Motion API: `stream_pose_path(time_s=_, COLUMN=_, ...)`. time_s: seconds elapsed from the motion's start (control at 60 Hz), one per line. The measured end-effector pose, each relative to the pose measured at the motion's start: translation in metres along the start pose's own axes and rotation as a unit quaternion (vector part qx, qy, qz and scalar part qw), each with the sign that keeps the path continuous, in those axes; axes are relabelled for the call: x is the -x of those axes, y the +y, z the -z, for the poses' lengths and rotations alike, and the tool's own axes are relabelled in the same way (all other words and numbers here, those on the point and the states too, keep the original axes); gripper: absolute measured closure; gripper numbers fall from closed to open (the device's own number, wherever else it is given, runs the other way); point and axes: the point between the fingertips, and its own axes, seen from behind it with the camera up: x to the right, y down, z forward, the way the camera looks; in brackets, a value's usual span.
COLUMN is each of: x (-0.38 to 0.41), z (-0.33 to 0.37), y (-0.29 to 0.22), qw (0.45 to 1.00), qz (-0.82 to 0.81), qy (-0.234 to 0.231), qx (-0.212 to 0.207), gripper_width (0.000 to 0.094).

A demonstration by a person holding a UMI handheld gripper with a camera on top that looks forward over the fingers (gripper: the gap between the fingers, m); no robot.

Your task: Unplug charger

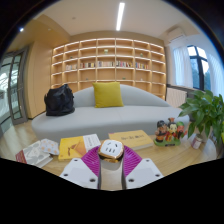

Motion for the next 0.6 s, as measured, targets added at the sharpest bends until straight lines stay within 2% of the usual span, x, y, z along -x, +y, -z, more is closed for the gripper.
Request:
stream_pose_path(time_s=0.1, x=-0.011, z=0.0, y=0.058, qw=0.998, qz=-0.009, qy=-0.002, qx=0.061, gripper_width=0.0632)
stream_pose_path(time_s=0.183, x=-0.014, z=-0.009, y=0.091, qw=0.996, qz=-0.028, qy=-0.02, qx=0.086, gripper_width=0.0586)
stream_pose_path(time_s=0.333, x=-0.029, z=-0.014, y=0.117, qw=0.991, qz=-0.058, qy=-0.016, qx=0.122, gripper_width=0.0505)
stream_pose_path(time_s=0.383, x=-0.04, z=-0.012, y=0.118, qw=0.991, qz=-0.058, qy=-0.003, qx=0.123, gripper_width=0.041)
stream_pose_path(time_s=0.467, x=-0.061, z=-0.006, y=0.116, qw=0.991, qz=-0.044, qy=0.022, qx=0.128, gripper_width=0.0184)
stream_pose_path(time_s=0.6, x=-0.08, z=0.021, y=0.101, qw=0.992, qz=-0.034, qy=0.037, qx=0.118, gripper_width=0.0088)
